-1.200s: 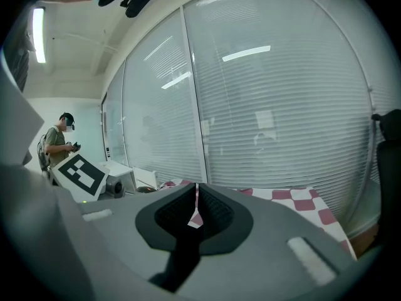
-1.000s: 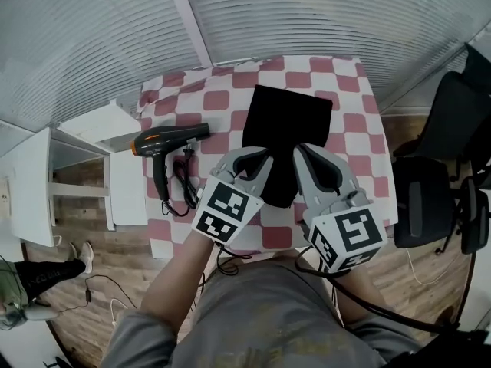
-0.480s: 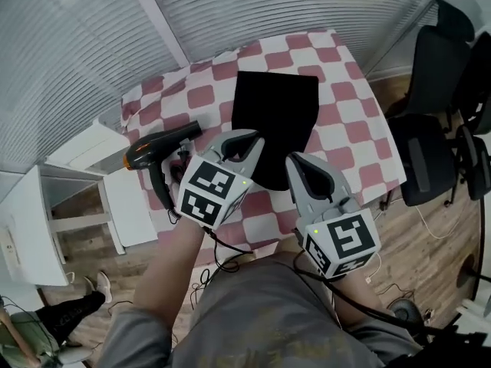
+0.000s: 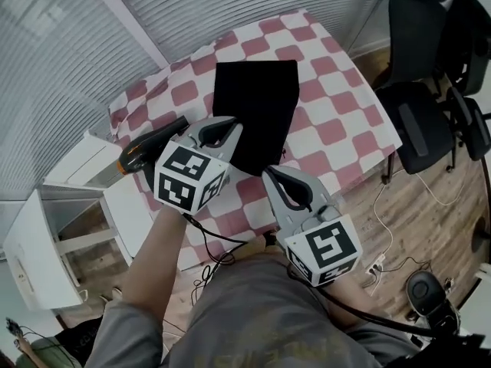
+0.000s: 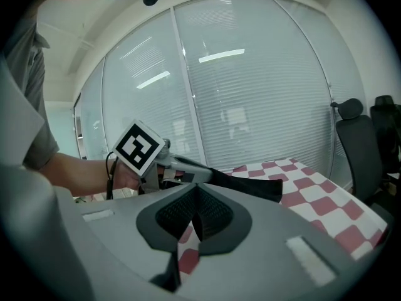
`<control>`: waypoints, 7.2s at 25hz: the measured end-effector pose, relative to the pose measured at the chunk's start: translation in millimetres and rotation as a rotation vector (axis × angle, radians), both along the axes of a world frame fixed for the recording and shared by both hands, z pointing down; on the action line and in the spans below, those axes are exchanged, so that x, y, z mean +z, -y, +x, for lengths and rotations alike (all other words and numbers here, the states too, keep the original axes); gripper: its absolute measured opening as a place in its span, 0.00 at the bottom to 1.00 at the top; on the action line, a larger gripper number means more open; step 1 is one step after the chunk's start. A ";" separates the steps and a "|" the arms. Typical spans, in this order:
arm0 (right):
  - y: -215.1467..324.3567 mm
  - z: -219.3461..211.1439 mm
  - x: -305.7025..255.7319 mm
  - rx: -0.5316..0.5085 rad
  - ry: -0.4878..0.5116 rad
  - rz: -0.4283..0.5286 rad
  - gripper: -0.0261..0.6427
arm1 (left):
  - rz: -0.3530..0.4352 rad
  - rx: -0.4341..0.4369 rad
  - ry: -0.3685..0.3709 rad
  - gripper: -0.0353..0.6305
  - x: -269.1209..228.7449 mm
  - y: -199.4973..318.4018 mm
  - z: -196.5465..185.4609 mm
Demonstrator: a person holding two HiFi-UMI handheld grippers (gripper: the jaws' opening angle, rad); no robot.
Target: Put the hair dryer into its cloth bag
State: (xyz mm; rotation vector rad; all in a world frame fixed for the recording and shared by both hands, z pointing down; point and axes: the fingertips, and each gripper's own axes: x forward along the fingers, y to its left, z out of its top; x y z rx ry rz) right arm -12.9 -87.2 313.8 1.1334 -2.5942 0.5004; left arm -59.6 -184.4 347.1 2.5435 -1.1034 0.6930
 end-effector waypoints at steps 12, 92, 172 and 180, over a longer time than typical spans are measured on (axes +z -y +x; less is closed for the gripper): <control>-50.3 -5.4 8.3 -0.075 0.037 -0.041 0.08 | -0.032 0.042 0.035 0.07 -2.6 -19.5 -7.0; -157.7 -102.0 192.7 -0.604 -0.860 -0.262 0.57 | -0.231 0.281 -0.221 0.08 0.2 -71.6 -80.6; -225.0 -105.0 111.2 -1.018 -0.461 0.021 0.49 | -0.115 0.133 -0.183 0.08 -4.9 -89.6 -91.2; -209.7 -98.8 112.9 -0.972 -0.436 -0.009 0.49 | -0.143 0.189 -0.149 0.08 0.5 -108.3 -90.8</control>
